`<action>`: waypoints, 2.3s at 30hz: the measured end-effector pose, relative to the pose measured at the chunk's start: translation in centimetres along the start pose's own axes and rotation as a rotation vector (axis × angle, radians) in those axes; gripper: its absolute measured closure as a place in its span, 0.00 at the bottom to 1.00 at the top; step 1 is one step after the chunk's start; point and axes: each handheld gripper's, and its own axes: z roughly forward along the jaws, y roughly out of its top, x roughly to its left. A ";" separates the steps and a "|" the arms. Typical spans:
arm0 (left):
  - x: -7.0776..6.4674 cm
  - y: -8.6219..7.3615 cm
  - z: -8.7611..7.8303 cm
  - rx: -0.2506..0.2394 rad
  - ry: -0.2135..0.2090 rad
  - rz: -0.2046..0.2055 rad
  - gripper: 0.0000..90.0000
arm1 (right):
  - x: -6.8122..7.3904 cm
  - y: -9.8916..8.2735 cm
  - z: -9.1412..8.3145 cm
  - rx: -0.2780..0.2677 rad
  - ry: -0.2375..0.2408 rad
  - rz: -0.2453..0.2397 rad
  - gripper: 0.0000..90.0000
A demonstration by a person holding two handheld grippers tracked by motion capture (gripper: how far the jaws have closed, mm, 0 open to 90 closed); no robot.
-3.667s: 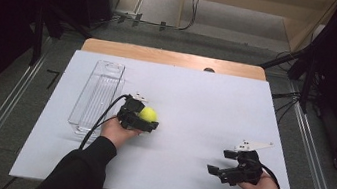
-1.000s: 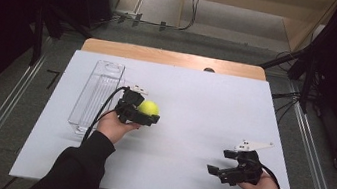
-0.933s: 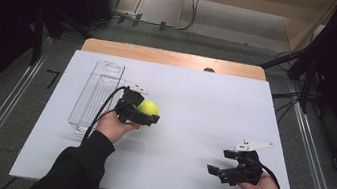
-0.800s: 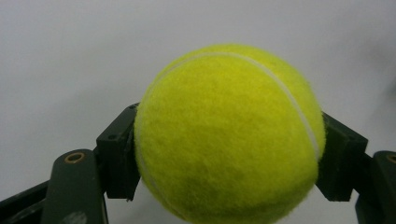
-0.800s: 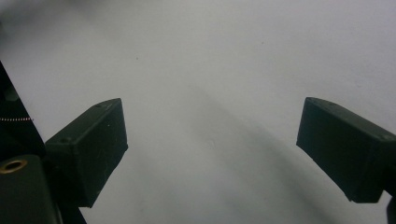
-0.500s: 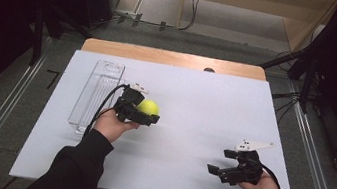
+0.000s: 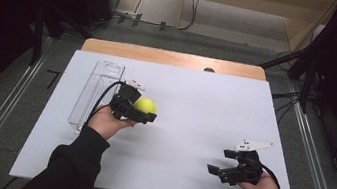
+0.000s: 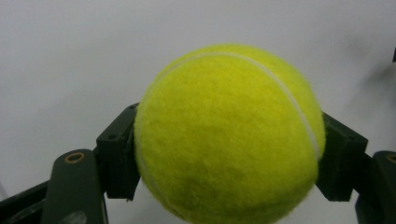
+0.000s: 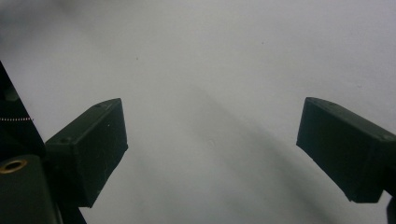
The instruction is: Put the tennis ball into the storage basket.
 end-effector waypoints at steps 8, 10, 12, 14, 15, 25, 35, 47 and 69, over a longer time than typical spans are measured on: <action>0.2 0.1 -0.4 0.009 -0.006 0.001 0.29 | 0.0 0.0 0.0 0.001 0.000 0.000 0.08; 0.3 0.1 -0.5 0.014 -0.011 0.000 0.29 | 0.0 0.0 0.0 0.001 0.000 0.000 0.08; 0.3 0.1 -0.5 0.015 -0.007 0.003 0.29 | 0.0 0.0 0.0 0.002 0.000 -0.001 0.08; 0.5 0.1 -0.7 0.020 -0.009 0.007 0.29 | 0.0 0.0 0.0 0.003 0.001 -0.001 0.08; 0.5 0.1 -0.8 0.019 -0.009 0.007 0.29 | 0.0 0.0 0.0 0.003 0.000 -0.001 0.08; 0.9 0.2 -1.5 0.014 -0.009 -0.004 0.29 | 0.0 0.0 0.0 0.007 0.003 -0.004 0.08; 1.6 0.2 -2.3 0.011 -0.006 -0.019 0.29 | 0.1 0.0 0.1 0.007 0.008 -0.002 0.08; 2.3 0.2 -3.3 0.009 -0.003 -0.036 0.29 | 0.1 0.0 0.0 0.006 0.008 -0.002 0.08; 3.6 0.1 -5.1 -0.013 0.020 -0.085 0.29 | 0.1 0.0 0.0 0.004 0.006 -0.003 0.08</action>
